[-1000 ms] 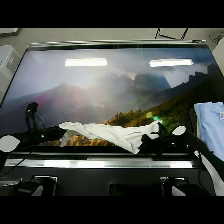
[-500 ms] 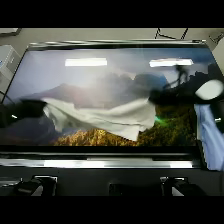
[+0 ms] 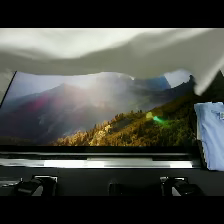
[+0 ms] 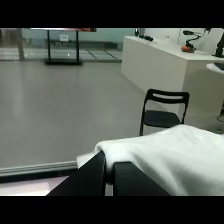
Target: Fold the clothes and pants, and hang the long-sleeved shirts on hangers.
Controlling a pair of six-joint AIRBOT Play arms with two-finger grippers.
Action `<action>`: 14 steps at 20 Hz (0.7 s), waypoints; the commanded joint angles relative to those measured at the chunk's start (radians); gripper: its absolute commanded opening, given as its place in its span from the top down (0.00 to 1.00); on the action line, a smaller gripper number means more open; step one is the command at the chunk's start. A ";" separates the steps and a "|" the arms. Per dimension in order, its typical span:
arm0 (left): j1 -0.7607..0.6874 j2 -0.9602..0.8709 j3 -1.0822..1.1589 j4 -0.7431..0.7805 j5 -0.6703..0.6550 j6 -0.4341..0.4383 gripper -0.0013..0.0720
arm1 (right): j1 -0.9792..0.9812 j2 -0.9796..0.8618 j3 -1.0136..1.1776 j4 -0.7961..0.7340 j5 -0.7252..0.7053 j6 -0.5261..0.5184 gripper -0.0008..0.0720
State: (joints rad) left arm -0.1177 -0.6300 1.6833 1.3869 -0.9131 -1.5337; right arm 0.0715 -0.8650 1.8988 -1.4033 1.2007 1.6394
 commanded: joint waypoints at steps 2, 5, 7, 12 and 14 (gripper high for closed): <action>0.000 -0.001 0.011 0.106 -0.011 -0.004 0.95 | 0.000 -0.006 0.019 -0.047 0.276 0.003 0.94; 0.000 -0.023 -0.161 0.092 -0.116 -0.064 0.95 | 0.001 -0.113 -0.077 -0.057 0.481 -0.005 0.94; -0.003 -0.032 -0.400 0.047 -0.129 -0.064 0.95 | 0.001 -0.174 -0.237 -0.056 0.372 -0.028 0.94; -0.007 -0.061 -1.018 -0.150 0.149 -0.065 0.95 | 0.001 -0.421 -0.555 0.013 -0.232 0.078 0.94; -0.007 -0.086 -1.155 -0.264 0.209 -0.065 0.95 | 0.001 -0.551 -0.557 0.124 -0.279 0.184 0.94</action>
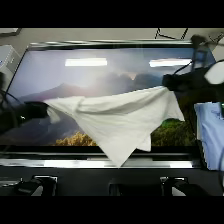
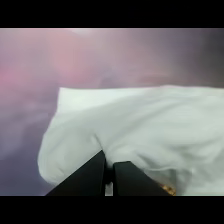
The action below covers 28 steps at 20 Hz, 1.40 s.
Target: Fold the clothes and pants, and hang the long-sleeved shirts on hangers.
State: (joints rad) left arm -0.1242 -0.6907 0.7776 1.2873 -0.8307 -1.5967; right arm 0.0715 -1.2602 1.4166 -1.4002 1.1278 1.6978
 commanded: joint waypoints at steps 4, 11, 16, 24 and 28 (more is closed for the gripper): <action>0.002 -0.039 -0.301 -0.214 0.115 0.000 0.95 | -0.001 -0.267 -0.074 0.277 -0.068 0.123 0.64; 0.040 -0.038 -0.261 -0.211 0.114 0.003 0.95 | -0.180 -0.207 -0.203 0.262 0.566 -0.107 0.21; 0.040 -0.038 -0.261 -0.211 0.114 0.003 0.95 | -0.026 0.000 -0.738 0.462 0.157 -0.084 0.15; 0.040 -0.038 -0.260 -0.211 0.115 0.003 0.95 | 0.338 -0.003 -0.855 0.804 -0.325 -0.008 0.23; 0.040 -0.038 -0.260 -0.211 0.117 0.003 0.95 | 0.347 -0.016 -0.851 0.821 -0.324 -0.017 0.94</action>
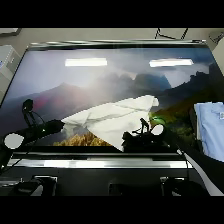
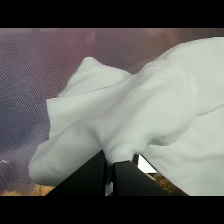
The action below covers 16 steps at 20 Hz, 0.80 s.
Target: Fold the clothes and pants, and hang the long-sleeved shirts on hangers.
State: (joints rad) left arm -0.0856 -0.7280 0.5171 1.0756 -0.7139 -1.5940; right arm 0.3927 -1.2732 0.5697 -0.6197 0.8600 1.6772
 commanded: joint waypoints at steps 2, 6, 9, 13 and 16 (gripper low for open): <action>0.004 0.002 0.011 0.006 0.000 0.000 0.95 | -0.014 0.006 0.037 0.021 -0.002 -0.074 0.95; 0.062 0.030 0.244 0.082 -0.003 0.001 0.95 | -0.227 0.105 0.339 -0.183 0.196 -0.151 0.95; 0.091 0.035 0.607 0.079 -0.002 0.027 0.95 | -0.414 0.216 0.759 -0.264 0.264 -0.231 0.95; 0.060 0.036 1.072 0.049 0.008 0.026 0.95 | -0.525 0.346 1.197 -0.298 0.156 -0.231 0.94; 0.029 0.036 1.285 0.050 0.008 0.027 0.95 | -0.525 0.434 1.278 -0.309 0.109 -0.229 0.94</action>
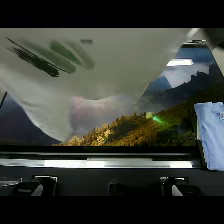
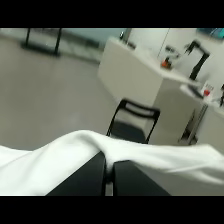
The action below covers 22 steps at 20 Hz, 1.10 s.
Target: Fold the clothes and pants, and hang the long-sleeved shirts on hangers.
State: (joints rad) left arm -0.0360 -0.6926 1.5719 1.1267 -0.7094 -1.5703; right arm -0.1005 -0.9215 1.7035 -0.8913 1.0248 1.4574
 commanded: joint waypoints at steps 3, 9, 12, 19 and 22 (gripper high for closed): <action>-0.028 0.000 0.327 0.000 0.004 0.009 0.95 | -0.032 0.142 0.145 -0.037 -0.100 -0.003 0.94; -0.028 -0.033 0.316 0.126 -0.107 0.064 0.95 | -0.032 0.138 0.144 -0.084 0.028 -0.003 0.94; -0.028 -0.097 0.187 0.191 -0.227 0.064 0.95 | -0.032 0.046 0.103 -0.223 0.299 -0.004 0.94; -0.028 -0.414 -0.432 0.090 0.171 0.089 0.95 | -0.032 -0.299 -0.382 -0.323 -0.054 0.111 0.94; -0.028 -0.602 -0.481 -0.062 0.216 0.086 0.95 | -0.031 -0.484 -0.403 -0.211 -0.114 0.278 0.94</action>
State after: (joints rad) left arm -0.0650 -1.1397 1.1931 1.1942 -0.5972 -1.4837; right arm -0.1318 -1.2507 1.3685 -1.1805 1.0225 1.5890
